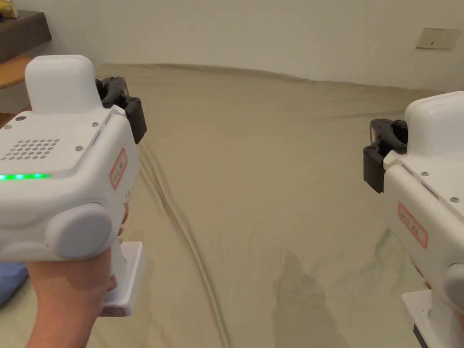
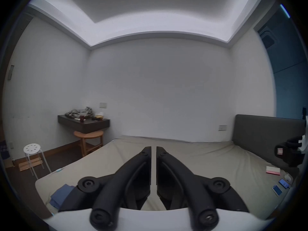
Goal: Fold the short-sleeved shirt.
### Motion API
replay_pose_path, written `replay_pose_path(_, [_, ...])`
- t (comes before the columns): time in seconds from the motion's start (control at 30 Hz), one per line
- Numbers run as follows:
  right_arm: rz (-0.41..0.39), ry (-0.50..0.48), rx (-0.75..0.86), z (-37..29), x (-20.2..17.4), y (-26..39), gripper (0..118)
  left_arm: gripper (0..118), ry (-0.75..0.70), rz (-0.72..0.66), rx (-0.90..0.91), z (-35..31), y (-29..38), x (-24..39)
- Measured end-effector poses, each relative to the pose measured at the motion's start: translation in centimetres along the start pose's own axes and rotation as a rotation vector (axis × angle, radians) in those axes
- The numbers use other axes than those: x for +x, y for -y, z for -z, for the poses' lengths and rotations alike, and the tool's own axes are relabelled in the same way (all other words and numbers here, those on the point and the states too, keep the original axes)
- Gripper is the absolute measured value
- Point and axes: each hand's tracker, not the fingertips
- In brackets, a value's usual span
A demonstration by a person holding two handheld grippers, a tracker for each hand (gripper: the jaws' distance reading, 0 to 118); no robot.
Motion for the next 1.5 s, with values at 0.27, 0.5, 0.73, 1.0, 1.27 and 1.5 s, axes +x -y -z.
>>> replay_pose_path(0.27, [-0.013,0.054,0.047,-2.9,0.9,1.7,0,0,0.117,0.152,0.024,-3.0,1.3,7.4])
replay_pose_path(0.5, [0.043,0.069,0.037,-3.6,1.1,3.9,0,0,0.136,0.181,-0.025,-4.3,4.0,8.3])
replay_pose_path(0.73, [0.033,0.070,0.023,-3.5,0.7,4.8,0,0,0.124,0.177,-0.057,-4.3,4.7,8.1])
replay_pose_path(1.0, [0.064,0.071,0.032,-3.3,0.2,5.0,0,0,0.113,0.147,-0.025,-4.1,4.2,7.2])
replay_pose_path(1.27, [0.096,0.039,0.030,-3.6,0.0,4.8,0,0,0.131,0.171,-0.017,-4.6,4.0,7.8])
replay_pose_path(1.5, [0.072,0.056,0.046,-3.7,0.0,4.3,0,0,0.144,0.171,-0.004,-4.8,3.6,8.4])
